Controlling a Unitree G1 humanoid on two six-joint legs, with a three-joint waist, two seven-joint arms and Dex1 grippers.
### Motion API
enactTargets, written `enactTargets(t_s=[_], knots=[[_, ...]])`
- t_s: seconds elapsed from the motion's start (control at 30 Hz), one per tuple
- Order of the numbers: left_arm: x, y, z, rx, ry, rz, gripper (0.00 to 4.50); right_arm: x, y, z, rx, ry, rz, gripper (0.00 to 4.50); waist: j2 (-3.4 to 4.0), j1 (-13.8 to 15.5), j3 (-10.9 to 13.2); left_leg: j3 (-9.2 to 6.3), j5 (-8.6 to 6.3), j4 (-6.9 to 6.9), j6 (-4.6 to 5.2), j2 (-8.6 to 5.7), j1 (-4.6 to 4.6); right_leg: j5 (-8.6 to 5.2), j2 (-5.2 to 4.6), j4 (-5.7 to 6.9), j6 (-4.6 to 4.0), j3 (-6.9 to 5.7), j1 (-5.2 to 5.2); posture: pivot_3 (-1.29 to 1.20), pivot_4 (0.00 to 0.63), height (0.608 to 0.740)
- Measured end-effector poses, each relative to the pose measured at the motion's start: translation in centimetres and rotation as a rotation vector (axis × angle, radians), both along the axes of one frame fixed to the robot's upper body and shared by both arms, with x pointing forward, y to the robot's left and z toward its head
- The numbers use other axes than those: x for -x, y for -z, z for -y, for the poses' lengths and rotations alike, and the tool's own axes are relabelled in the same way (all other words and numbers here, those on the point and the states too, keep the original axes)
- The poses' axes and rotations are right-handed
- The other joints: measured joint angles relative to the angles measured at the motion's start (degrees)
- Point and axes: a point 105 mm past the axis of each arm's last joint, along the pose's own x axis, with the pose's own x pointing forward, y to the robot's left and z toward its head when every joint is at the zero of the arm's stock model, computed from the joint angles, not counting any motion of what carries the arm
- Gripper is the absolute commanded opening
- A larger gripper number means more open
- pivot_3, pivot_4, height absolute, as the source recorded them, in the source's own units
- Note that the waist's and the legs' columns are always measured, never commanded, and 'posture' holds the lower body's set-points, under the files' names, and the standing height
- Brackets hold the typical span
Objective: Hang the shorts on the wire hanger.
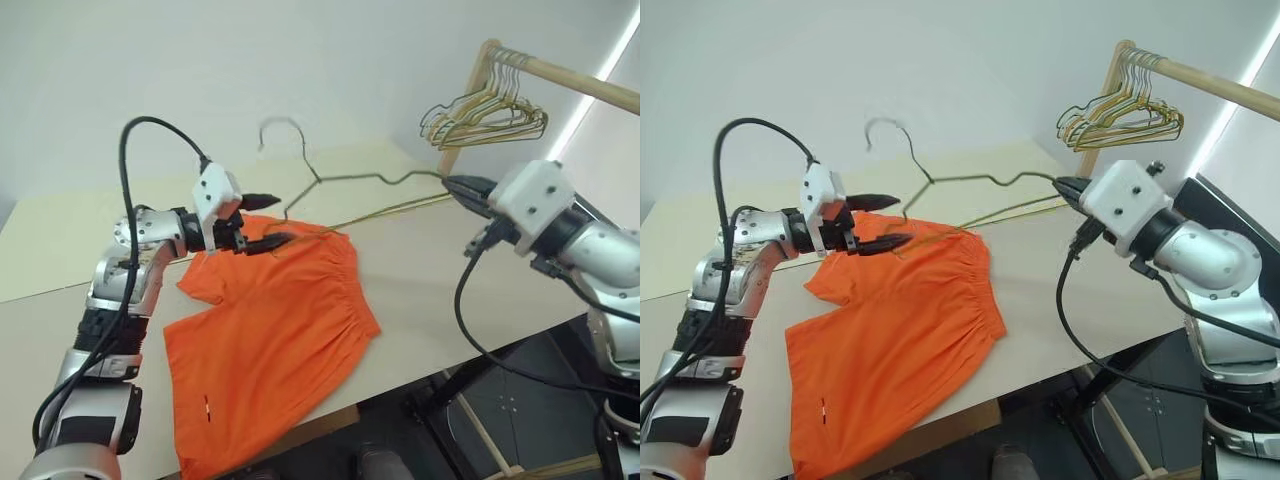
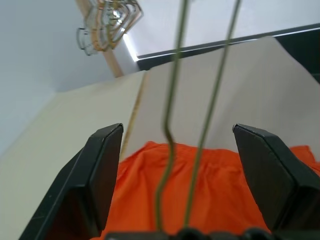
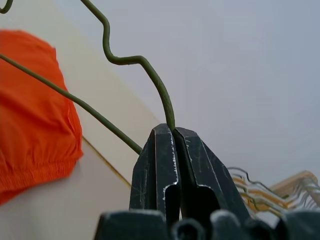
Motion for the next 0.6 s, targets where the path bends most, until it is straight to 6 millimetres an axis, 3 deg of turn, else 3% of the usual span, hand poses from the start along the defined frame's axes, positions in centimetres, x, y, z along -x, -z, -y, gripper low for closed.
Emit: enactTargets(t_s=[0.23,0.53,0.6], knots=[[0.1,2.0,-1.1,-0.094,0.056,-0.051,3.78,0.1,-0.4,0.1,-0.051,-0.021,-0.041,0.03,0.00,0.05,0.00,-0.01,-0.05,0.05,0.09,-0.01,-0.02,0.01,-0.04,0.03,-0.01,0.01,-0.01,-0.17,0.000,0.740],[-0.1,1.7,-1.8,-0.097,0.076,-0.082,3.78,0.2,-0.2,0.0,-0.065,-0.046,-0.080,0.03,0.00,0.04,0.00,0.04,-0.35,0.55,0.49,0.00,-0.20,0.04,-0.13,0.06,0.12,0.04,-0.02,-0.16,0.000,0.740],[0.0,1.7,-1.9,-0.104,0.088,-0.089,3.21,0.2,-0.3,0.0,-0.056,-0.046,-0.081,0.00,0.00,0.06,0.00,0.06,-0.38,0.61,0.54,-0.02,-0.20,0.07,-0.18,0.05,0.17,0.06,0.01,-0.16,0.000,0.740]])
